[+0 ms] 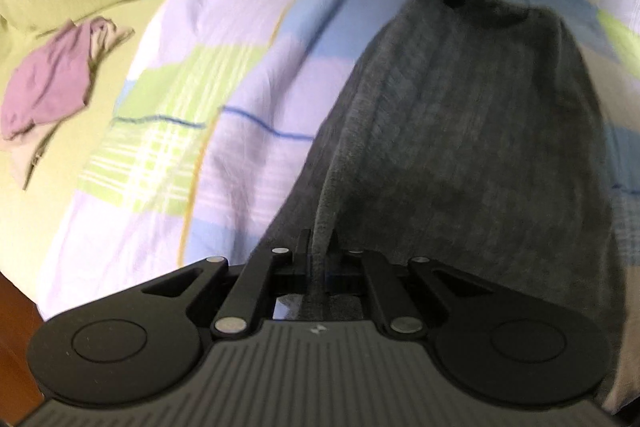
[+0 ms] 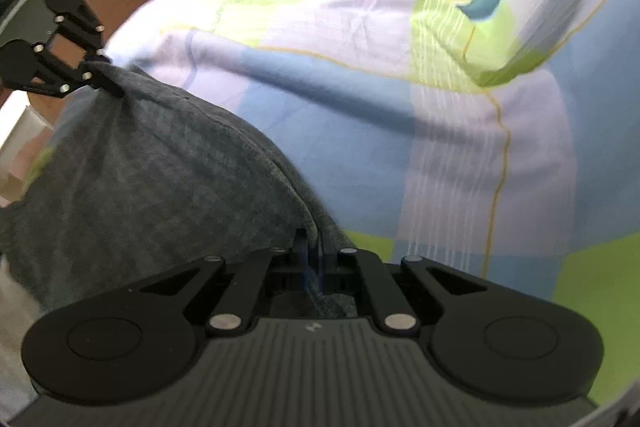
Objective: Fold clothes
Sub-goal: 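Grasp one shorts hem with the left gripper while the right gripper grasps the other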
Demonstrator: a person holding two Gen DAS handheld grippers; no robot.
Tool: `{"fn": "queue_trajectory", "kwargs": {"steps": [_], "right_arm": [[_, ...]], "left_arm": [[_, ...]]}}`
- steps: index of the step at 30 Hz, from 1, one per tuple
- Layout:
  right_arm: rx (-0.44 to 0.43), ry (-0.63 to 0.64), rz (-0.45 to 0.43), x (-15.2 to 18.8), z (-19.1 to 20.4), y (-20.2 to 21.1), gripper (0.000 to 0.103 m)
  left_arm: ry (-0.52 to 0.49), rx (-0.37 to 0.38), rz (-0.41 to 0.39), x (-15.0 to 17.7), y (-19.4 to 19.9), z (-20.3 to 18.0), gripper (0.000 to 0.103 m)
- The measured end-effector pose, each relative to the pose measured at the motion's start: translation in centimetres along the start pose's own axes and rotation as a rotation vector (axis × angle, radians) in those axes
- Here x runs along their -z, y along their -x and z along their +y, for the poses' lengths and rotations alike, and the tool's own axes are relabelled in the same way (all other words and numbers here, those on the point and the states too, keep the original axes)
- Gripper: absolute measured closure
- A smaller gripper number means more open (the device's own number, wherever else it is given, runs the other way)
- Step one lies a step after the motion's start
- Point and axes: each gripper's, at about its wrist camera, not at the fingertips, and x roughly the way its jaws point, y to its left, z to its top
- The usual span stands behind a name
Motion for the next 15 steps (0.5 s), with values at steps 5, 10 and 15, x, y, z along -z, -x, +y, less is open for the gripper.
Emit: {"fn": "queue_trajectory", "kwargs": {"steps": [5,10,15], "right_arm": [[0.193,-0.146,-0.012,0.2,-0.3,0.4,0.051],[0.286,-0.264,-0.138,1.9,3.2,4.3,0.065],[0.292,-0.344,-0.112,4.0,5.8,3.2,0.075]], "left_arm": [[0.051,-0.066,-0.004,0.1,1.7,1.3,0.079],[0.051,-0.045,-0.054,-0.4,5.1,2.7,0.083],[-0.103,0.046,-0.011,-0.9,3.5,0.4,0.079]]}}
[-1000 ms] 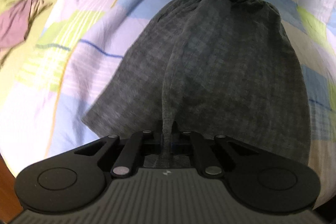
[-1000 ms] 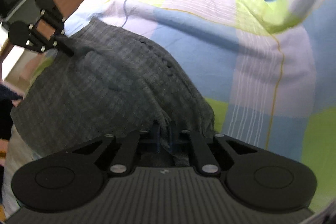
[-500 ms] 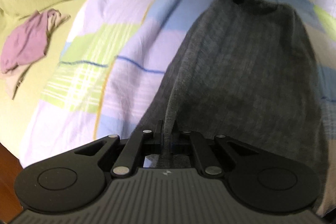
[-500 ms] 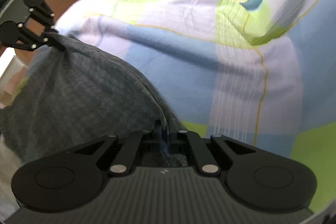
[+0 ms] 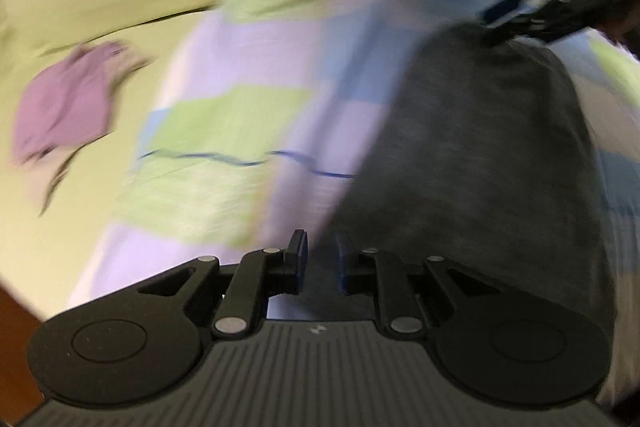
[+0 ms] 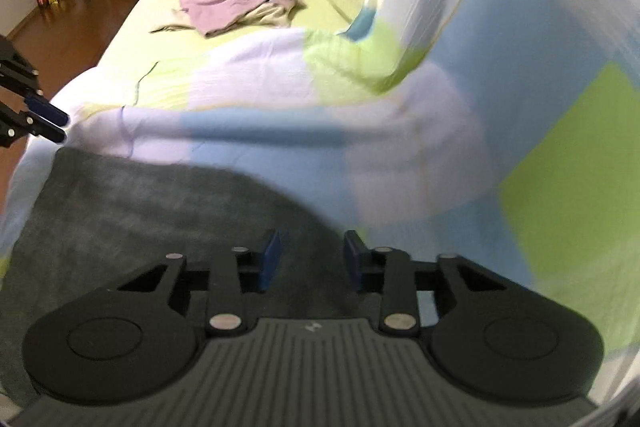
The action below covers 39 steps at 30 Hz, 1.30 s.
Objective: Fold clothes
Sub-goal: 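Grasp one shorts hem with the left gripper while the right gripper grasps the other, then lay the folded shorts down and open both grippers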
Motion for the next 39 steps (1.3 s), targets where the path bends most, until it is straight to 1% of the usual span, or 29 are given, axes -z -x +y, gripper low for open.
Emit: {"fn": "queue_trajectory", "kwargs": {"steps": [1,2,3,5,6,7,9,10,11,13,14,15,17,18,19,20,22,24,26,27,28,29,31,32,33,34,36,38,39], "right_arm": [[0.026,-0.009,0.018,0.4,-0.1,-0.5,0.077],[0.064,-0.042,0.031,1.1,-0.6,-1.0,0.086],[0.103,-0.078,0.043,1.8,-1.1,-1.4,0.086],[0.2,-0.171,-0.01,1.9,-0.8,0.7,0.076],[0.219,-0.21,-0.043,2.2,-0.3,2.3,0.075],[0.221,-0.231,-0.056,2.4,-0.2,3.0,0.069],[0.215,-0.371,-0.13,4.2,2.2,6.8,0.067],[0.178,-0.426,-0.163,5.5,4.1,8.7,0.067],[0.155,-0.448,-0.18,6.3,5.3,9.7,0.067],[0.083,-0.488,-0.2,8.1,9.4,11.4,0.067],[0.012,-0.522,-0.174,9.7,13.6,11.9,0.067],[-0.019,-0.535,-0.155,10.8,15.9,12.1,0.067],[-0.052,-0.521,-0.132,12.7,19.4,12.3,0.068],[-0.025,-0.478,-0.03,14.6,23.0,10.9,0.068],[-0.005,-0.472,0.014,15.4,24.2,10.5,0.068],[0.041,-0.516,-0.003,17.2,26.1,11.0,0.066],[0.019,-0.685,-0.045,19.2,27.2,13.2,0.068],[0.048,-0.774,-0.089,20.4,28.6,15.3,0.067],[0.1,-0.829,-0.131,21.1,30.3,16.7,0.068],[0.117,-0.845,-0.15,20.9,30.5,16.9,0.068],[0.135,-0.853,-0.182,20.5,30.6,17.0,0.075],[0.153,-0.86,-0.216,20.1,30.6,17.1,0.081],[0.18,-0.865,-0.269,19.4,30.5,17.3,0.087],[0.199,-0.852,-0.307,18.2,30.1,16.5,0.087],[0.203,-0.843,-0.314,17.6,30.0,15.7,0.087],[0.205,-0.836,-0.318,17.1,29.8,14.9,0.087],[0.203,-0.83,-0.275,16.9,30.0,12.9,0.087],[0.225,-0.851,-0.214,17.4,30.8,11.7,0.09],[0.244,-0.873,-0.185,17.9,31.4,11.2,0.091]], "left_arm": [[-0.024,-0.003,0.055,0.4,-1.8,-0.3,0.079],[-0.022,-0.006,0.063,0.7,-1.9,-0.3,0.08],[-0.02,-0.009,0.07,1.0,-2.1,-0.4,0.08],[0.001,0.007,0.061,1.2,-0.3,-0.4,0.08],[0.004,0.006,0.061,1.3,-0.1,-0.3,0.08],[0.009,0.0,0.07,1.7,0.4,-0.3,0.08],[0.003,-0.012,0.093,2.6,0.9,-0.4,0.08],[-0.017,-0.016,0.099,2.9,1.1,-0.7,0.08],[-0.05,-0.019,0.093,3.3,1.4,-1.6,0.08],[-0.109,-0.018,0.077,3.8,1.8,-3.2,0.079],[-0.135,-0.014,0.067,4.0,1.8,-4.1,0.076],[-0.158,-0.007,0.052,4.3,1.8,-5.1,0.07],[-0.194,-0.004,0.034,5.2,1.4,-6.9,0.067],[-0.213,-0.01,0.033,5.6,1.2,-7.6,0.068],[-0.258,-0.034,0.025,6.4,1.2,-8.3,0.068],[-0.291,-0.046,0.015,6.8,1.3,-8.4,0.071],[-0.374,-0.032,-0.002,8.1,3.0,-9.3,0.07],[-0.445,-0.031,-0.01,9.2,4.2,-10.0,0.07],[-0.535,-0.049,-0.024,10.3,5.8,-11.1,0.07],[-0.548,-0.05,-0.029,10.3,6.1,-11.3,0.069],[-0.571,-0.047,-0.047,10.3,7.0,-11.7,0.068],[-0.576,-0.045,-0.058,10.4,7.3,-11.7,0.066],[-0.57,-0.04,-0.108,9.0,7.4,-11.2,0.066],[-0.557,-0.043,-0.126,7.9,6.5,-10.5,0.066],[-0.55,-0.046,-0.131,7.3,5.9,-10.1,0.066],[-0.543,-0.049,-0.135,6.7,5.4,-9.8,0.066],[-0.53,-0.066,-0.136,5.6,3.1,-8.5,0.066],[-0.517,-0.096,-0.055,5.5,-0.6,-6.3,0.066],[-0.517,-0.093,-0.049,5.6,-0.9,-6.0,0.065]]}}
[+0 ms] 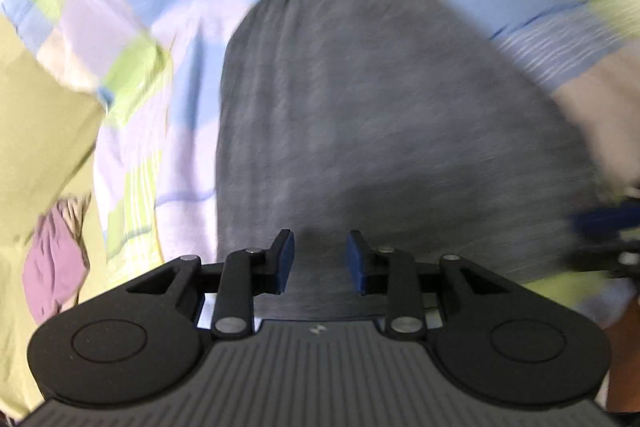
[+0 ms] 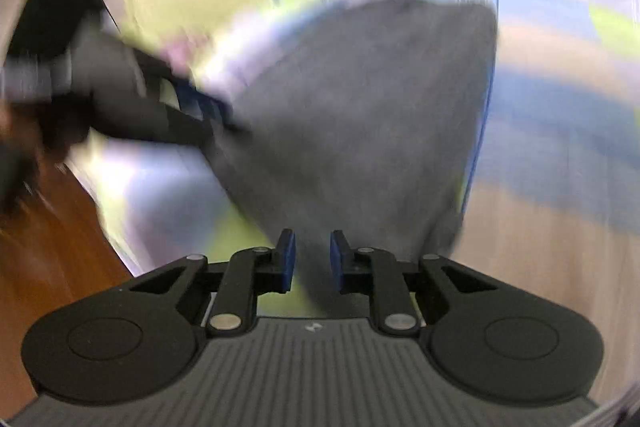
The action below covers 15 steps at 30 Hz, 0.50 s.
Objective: Fold clothes
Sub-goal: 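Lay the folded shorts down and open both grippers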
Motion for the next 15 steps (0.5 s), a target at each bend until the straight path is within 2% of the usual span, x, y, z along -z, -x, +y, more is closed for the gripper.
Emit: {"fn": "queue_trajectory", "kwargs": {"steps": [3,4,5,7,8,9,10,11,12,15], "right_arm": [[0.088,-0.043,0.02,0.7,1.2,0.8,0.092],[0.117,-0.057,0.02,0.5,1.8,1.4,0.09],[0.134,-0.074,-0.012,-0.1,2.4,1.8,0.088],[0.155,-0.1,-0.062,-1.0,3.1,2.4,0.086],[0.166,-0.129,-0.106,-2.1,3.8,1.7,0.082],[0.188,-0.149,-0.124,-2.5,4.2,1.1,0.08],[0.205,-0.167,-0.118,-2.7,4.3,0.6,0.077],[0.247,-0.207,-0.054,-2.4,4.2,-0.8,0.076],[0.293,-0.249,0.016,-2.1,4.2,-2.3,0.076],[0.357,-0.327,0.022,-1.4,5.3,-1.6,0.076]], "left_arm": [[-0.034,0.043,-0.035,2.0,0.9,1.0,0.066],[-0.067,0.062,-0.085,2.5,2.4,1.4,0.066],[-0.072,0.067,-0.1,2.6,2.5,1.5,0.066],[-0.122,0.101,-0.188,2.9,3.8,2.4,0.065],[-0.133,0.1,-0.195,2.8,3.7,2.7,0.065],[-0.146,0.095,-0.197,2.7,3.0,3.2,0.064],[-0.142,0.084,-0.133,2.7,1.0,4.0,0.064],[-0.137,0.075,-0.072,2.7,-0.9,4.7,0.064],[-0.13,0.093,-0.046,3.1,-1.5,5.1,0.065],[-0.178,0.117,-0.051,3.0,0.0,5.5,0.063]]}}
